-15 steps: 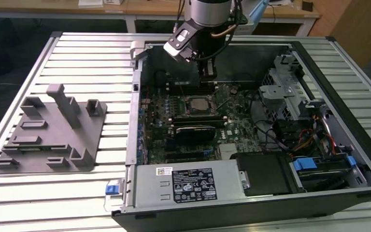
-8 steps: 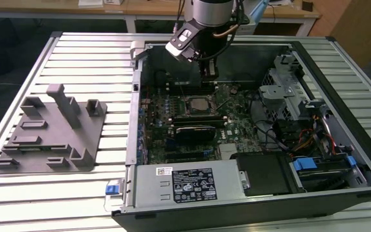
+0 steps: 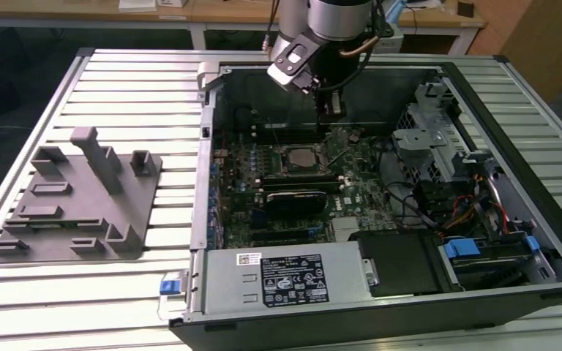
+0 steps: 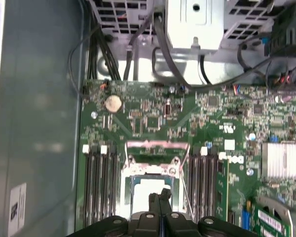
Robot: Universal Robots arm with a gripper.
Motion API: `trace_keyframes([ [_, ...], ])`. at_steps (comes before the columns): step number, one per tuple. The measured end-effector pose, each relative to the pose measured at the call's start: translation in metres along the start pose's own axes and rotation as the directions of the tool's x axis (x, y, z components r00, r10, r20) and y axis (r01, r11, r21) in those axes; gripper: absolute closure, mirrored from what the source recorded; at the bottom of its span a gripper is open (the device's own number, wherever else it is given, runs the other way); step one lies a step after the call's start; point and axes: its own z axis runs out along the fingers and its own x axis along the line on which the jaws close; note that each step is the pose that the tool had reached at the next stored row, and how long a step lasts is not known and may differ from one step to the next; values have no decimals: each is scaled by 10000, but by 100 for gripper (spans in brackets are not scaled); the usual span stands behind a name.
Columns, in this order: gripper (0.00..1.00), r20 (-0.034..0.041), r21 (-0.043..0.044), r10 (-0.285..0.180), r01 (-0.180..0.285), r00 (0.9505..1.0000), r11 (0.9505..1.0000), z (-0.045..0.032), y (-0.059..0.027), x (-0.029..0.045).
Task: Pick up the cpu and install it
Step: 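Close the cpu cover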
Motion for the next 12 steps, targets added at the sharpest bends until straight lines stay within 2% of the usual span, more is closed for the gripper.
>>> trace_keyframes([
  [7,89,0,16,-1,1,10000,10000,9,205,-8],
  [12,89,1,18,17,-17,10000,10000,13,288,-7],
])
